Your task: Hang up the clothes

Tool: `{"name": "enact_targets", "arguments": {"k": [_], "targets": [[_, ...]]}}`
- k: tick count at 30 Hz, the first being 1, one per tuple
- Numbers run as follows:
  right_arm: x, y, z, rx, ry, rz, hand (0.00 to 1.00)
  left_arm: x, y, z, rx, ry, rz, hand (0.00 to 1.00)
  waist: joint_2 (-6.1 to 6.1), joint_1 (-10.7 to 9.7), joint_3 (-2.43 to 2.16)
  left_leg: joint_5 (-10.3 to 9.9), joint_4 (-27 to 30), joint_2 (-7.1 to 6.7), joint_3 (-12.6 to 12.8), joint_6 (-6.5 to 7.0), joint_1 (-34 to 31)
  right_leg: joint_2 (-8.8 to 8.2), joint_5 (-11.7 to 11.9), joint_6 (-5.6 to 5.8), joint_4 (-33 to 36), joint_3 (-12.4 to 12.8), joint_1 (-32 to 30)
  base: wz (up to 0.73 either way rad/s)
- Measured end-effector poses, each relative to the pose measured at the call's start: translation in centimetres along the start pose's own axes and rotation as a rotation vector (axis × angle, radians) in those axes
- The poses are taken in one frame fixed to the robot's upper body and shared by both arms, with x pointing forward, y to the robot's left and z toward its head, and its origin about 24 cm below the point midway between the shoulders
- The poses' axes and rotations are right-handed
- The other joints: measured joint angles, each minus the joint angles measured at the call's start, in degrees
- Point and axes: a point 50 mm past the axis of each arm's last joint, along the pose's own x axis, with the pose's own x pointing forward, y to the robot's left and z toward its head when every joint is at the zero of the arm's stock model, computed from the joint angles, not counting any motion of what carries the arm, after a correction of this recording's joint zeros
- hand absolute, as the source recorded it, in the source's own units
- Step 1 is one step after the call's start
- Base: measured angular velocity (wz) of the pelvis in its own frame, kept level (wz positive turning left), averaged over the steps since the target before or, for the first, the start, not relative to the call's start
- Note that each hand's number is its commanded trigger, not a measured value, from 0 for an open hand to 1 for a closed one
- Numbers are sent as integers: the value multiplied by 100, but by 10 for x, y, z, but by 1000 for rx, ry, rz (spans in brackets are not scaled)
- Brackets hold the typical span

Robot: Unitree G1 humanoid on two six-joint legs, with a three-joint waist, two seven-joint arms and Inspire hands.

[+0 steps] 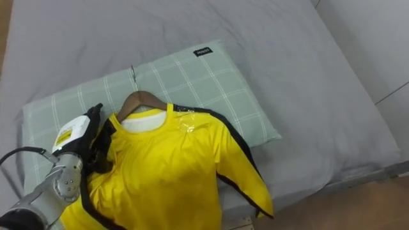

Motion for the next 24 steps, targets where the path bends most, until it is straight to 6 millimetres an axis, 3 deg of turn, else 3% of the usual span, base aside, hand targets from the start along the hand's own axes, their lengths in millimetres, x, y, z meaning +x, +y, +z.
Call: {"name": "enact_targets", "arguments": {"k": [17,24], "targets": [[1,0,13,2,-47,-7,0,-1,-6,-1,37,14,-73,0,17,-33,8,-4,-26,-2,46,7,-18,-25,-1,8,11,7,-51,0],[0,-5,16,1,-62,-17,0,-1,-9,-2,75,29,-118,0,103,-36,12,-10,-17,-1,165,24,-93,-85,17,10,84,2,-193,-7]]}}
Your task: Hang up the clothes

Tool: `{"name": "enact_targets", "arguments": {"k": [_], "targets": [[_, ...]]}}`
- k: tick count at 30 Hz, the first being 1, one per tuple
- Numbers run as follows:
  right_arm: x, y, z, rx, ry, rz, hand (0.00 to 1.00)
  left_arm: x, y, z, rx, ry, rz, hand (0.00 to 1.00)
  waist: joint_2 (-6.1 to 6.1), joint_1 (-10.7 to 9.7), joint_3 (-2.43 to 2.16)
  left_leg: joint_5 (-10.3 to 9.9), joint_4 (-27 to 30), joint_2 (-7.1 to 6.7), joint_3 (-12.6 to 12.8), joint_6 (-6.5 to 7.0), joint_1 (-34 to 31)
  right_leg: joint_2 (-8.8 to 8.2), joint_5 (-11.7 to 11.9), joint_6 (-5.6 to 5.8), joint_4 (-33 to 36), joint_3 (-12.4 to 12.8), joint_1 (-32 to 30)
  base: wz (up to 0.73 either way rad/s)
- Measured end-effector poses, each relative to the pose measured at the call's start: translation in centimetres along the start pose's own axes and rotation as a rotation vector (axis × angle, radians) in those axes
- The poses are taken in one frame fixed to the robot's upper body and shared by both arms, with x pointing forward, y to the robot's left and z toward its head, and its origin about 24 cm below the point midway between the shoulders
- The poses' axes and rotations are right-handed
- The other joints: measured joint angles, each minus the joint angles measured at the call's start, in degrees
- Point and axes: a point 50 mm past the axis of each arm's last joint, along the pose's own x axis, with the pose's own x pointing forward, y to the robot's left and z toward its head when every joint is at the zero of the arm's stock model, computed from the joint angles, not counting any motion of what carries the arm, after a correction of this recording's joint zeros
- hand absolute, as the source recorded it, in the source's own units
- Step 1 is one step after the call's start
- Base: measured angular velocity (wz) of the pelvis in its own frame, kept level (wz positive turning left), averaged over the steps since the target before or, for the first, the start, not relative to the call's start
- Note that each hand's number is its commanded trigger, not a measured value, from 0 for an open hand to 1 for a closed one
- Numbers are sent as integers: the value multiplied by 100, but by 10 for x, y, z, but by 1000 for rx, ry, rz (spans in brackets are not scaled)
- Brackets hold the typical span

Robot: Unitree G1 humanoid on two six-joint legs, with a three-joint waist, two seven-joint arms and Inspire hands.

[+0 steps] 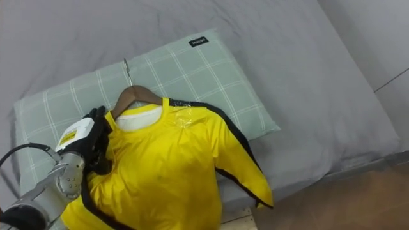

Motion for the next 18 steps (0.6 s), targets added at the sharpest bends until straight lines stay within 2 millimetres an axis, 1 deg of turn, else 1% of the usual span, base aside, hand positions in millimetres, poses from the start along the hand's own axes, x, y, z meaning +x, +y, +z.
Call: {"name": "enact_targets", "arguments": {"k": [6,12,13,15,16,18], "targets": [[-1,-2,-1,-1,-3,-14,0,0,-4,-1,30,16,-50,0,2,-12,-2,5,-11,2,19,6,47,4,0,1,3,28,53,0],[-1,-1,-2,0,-6,-21,0,-1,-4,-4,45,27,-84,0,2,-79,-2,12,-15,-14,19,17,117,10,-10,15,2,35,117,0],[-1,-1,-2,0,-6,-23,0,-1,-4,-5,50,31,-90,11,2,-100,-2,14,-19,-17,21,22,130,13,-11,17,2,35,130,0],[-1,-2,-3,3,-3,-27,0,-1,-4,-7,61,37,-99,24,2,-127,-2,15,-22,-18,21,23,149,19,-11,18,1,46,153,0],[-1,-1,-4,4,-1,-31,0,-1,-4,-8,64,40,-106,33,1,-136,-2,15,-27,-17,24,23,157,29,-13,20,-3,66,167,0],[-2,-2,-5,3,2,-35,0,-1,-4,-9,73,43,-110,35,1,-139,-2,15,-34,-14,37,23,196,39,-14,23,-6,85,183,-2]]}}
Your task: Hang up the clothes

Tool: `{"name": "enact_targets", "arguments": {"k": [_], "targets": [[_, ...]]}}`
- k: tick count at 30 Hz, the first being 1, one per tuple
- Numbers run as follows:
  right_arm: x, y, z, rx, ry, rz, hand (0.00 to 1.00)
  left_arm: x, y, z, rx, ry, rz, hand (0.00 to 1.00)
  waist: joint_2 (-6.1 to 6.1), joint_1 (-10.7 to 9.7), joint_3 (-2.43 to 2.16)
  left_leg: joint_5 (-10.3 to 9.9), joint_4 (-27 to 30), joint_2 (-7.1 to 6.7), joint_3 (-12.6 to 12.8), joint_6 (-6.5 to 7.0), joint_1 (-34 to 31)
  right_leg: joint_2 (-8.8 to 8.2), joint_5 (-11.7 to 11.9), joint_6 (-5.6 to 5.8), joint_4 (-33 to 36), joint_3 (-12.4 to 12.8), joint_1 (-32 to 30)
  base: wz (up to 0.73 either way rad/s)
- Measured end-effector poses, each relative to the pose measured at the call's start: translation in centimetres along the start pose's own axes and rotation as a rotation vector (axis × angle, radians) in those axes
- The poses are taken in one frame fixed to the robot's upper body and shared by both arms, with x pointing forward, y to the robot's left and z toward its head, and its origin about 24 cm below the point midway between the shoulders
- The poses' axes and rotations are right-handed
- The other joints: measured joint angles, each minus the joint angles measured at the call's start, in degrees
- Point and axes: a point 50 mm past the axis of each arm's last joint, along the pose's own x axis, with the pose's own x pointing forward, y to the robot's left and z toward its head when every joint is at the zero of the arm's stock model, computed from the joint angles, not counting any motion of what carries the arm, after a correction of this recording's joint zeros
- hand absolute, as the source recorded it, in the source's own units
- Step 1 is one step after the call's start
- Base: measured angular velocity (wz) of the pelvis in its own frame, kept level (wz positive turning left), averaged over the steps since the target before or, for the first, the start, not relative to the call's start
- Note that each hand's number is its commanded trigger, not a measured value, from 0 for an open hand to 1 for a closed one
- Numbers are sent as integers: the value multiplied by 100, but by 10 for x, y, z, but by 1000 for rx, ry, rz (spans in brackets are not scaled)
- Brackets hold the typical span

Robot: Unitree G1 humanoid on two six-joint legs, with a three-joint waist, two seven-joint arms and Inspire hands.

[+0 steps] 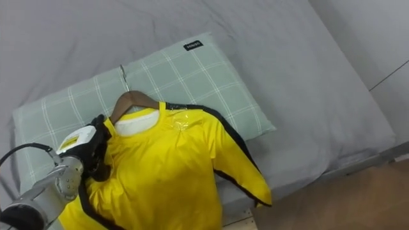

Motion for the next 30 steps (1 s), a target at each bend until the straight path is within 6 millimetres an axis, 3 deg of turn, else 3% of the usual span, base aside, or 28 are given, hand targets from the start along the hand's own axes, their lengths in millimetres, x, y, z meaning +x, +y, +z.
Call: {"name": "enact_targets", "arguments": {"k": [4,6,9,10,11,14,15,30], "targets": [[-1,-1,-4,0,9,-17,0,1,9,-4,8,7,27,49,0,-6,-1,0,-14,7,35,0,49,5,1,-1,2,3,27,-5],[-1,-1,-4,-1,10,-25,0,2,16,-4,12,6,45,51,-1,-12,-1,0,-15,7,43,0,61,5,4,-4,4,5,37,-2],[-1,-2,-6,-1,15,-35,0,2,17,-6,18,15,48,65,-1,-13,-1,0,-47,5,69,0,135,4,4,-2,4,8,88,-4],[-1,-2,-7,-1,16,-36,0,3,17,-6,18,18,48,74,-3,-13,-3,0,-57,4,79,0,151,5,4,-2,4,18,96,-4],[-1,-2,-7,1,16,-36,0,3,18,-6,18,20,49,75,-3,-14,-3,0,-57,1,80,0,155,5,3,-2,4,32,96,0],[-1,-2,-7,3,16,-37,0,3,17,-7,22,24,47,98,-2,-22,-3,0,-52,-2,81,1,160,12,4,1,8,74,97,0],[-1,-2,-7,3,17,-37,0,2,15,-7,23,24,39,100,-2,-22,-3,0,-49,-2,80,1,159,12,4,1,8,74,97,0],[-1,-2,-8,31,20,-47,0,-2,-9,-2,24,0,-99,100,9,-11,-14,3,-30,2,84,4,168,42,22,15,9,157,112,0]]}}
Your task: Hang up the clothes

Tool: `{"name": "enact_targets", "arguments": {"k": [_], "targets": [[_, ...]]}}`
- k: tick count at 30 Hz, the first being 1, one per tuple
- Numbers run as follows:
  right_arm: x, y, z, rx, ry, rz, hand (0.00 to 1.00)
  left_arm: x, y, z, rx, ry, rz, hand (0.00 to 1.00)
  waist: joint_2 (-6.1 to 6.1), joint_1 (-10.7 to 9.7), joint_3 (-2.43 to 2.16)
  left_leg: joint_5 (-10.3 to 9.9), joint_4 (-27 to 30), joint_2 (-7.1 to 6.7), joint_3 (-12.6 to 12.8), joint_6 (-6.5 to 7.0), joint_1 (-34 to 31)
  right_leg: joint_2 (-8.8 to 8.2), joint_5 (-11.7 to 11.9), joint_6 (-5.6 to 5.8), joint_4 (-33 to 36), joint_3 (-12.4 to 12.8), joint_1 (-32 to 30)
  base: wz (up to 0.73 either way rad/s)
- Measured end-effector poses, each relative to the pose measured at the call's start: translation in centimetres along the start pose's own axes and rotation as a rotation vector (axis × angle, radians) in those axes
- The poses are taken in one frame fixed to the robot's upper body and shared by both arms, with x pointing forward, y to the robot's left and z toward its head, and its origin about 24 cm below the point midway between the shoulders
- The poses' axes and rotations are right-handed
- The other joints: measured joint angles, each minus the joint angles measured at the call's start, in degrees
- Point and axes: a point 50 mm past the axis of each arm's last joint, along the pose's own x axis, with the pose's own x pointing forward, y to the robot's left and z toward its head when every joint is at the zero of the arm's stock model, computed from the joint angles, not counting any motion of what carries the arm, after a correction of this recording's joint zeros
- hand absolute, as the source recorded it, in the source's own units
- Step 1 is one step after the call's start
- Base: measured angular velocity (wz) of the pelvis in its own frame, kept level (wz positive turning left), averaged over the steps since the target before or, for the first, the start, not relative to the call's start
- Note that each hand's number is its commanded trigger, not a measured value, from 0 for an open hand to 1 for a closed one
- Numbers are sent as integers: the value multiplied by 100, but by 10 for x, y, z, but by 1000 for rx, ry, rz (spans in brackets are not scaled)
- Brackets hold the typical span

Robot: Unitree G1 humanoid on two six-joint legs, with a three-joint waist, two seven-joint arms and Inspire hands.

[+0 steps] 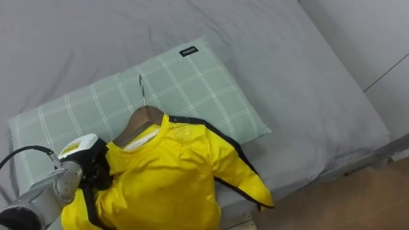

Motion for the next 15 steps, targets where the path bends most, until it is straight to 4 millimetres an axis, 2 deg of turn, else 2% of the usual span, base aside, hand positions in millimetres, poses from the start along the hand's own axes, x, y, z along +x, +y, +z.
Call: {"name": "enact_targets", "arguments": {"k": [15], "targets": [[1,0,4,7,-9,11,0,-1,-6,-3,-10,8,-32,100,15,10,-15,25,-72,-9,76,12,193,18,30,9,2,118,116,-3]]}}
